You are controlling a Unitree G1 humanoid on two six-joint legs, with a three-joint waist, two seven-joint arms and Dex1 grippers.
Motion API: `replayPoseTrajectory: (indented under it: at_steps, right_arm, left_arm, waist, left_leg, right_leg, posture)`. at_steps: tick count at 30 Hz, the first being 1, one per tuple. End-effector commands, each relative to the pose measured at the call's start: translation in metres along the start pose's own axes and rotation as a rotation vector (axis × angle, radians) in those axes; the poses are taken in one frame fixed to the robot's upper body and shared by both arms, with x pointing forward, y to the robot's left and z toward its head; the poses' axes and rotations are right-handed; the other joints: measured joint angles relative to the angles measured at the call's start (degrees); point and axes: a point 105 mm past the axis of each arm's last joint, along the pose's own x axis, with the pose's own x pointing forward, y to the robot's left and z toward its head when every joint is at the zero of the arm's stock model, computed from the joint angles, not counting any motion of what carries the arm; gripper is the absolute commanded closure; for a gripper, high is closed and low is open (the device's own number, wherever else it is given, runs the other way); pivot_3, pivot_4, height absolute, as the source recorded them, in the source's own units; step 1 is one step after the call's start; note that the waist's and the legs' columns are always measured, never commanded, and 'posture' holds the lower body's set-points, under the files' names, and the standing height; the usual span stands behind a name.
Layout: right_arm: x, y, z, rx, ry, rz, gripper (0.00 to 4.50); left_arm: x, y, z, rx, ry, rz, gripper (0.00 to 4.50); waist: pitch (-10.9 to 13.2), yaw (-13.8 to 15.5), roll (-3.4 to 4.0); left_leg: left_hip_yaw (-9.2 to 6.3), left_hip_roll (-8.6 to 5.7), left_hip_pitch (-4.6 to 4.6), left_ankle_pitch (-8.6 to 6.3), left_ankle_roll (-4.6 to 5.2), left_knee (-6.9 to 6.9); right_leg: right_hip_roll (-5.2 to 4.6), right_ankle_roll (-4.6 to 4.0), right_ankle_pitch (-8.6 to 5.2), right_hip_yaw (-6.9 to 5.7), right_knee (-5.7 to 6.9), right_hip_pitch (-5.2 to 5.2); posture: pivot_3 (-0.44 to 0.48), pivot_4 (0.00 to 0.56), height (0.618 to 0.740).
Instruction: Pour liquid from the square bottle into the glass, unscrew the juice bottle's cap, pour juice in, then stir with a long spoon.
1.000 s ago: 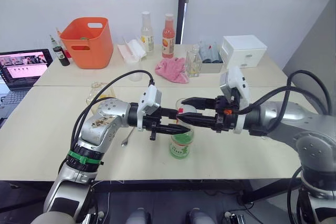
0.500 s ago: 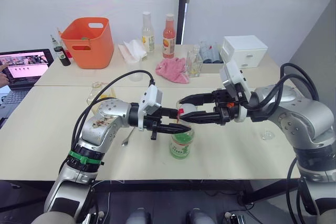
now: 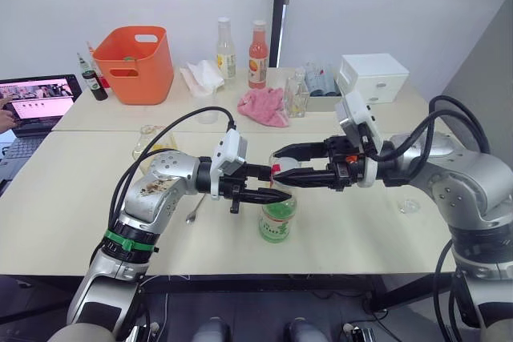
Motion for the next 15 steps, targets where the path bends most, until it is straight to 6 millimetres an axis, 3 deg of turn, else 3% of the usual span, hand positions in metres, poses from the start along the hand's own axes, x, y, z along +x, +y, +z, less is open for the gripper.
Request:
replayPoseTrajectory:
  at_steps: [1,6,11,15]
  right_arm:
    - [-0.018,0.004,0.044,-0.114,-0.127,-0.053,2.85]
    - [-0.029,0.005,0.053,-0.103,-0.165,-0.111,2.85]
    - [-0.036,0.002,0.049,-0.089,-0.148,-0.180,2.85]
    - [-0.055,-0.014,0.020,-0.015,-0.105,-0.365,2.85]
  left_arm:
    - [0.001,-0.005,-0.013,-0.038,0.047,-0.019,3.03]
    - [0.001,-0.004,-0.014,-0.037,0.045,-0.016,3.03]
    - [0.001,-0.005,-0.013,-0.037,0.043,-0.018,3.03]
    - [0.001,-0.005,-0.012,-0.032,0.044,-0.019,3.03]
  waist:
    - [0.0,0.0,0.00]
    - [0.0,0.0,0.00]
    - [0.0,0.0,0.00]
    - [0.0,0.1,-0.01]
  left_leg:
    - [-0.02,0.00,-0.02,0.00,0.00,0.00]
    - [-0.05,0.00,0.04,0.00,0.00,0.00]
    - [-0.04,0.00,0.04,0.00,0.00,0.00]
    - [-0.01,-0.01,0.02,0.00,0.00,0.00]
  right_leg:
    - [0.00,0.00,0.00,0.00,0.00,-0.02]
    - [-0.01,0.00,0.00,-0.02,-0.03,0.07]
    - [-0.01,0.00,0.00,-0.01,0.00,0.06]
    - [-0.01,0.00,0.00,-0.01,-0.06,0.10]
  posture:
    - [0.000,0.150,0.715]
    - [0.000,0.150,0.715]
    - [0.000,0.150,0.715]
    - [0.000,0.150,0.715]
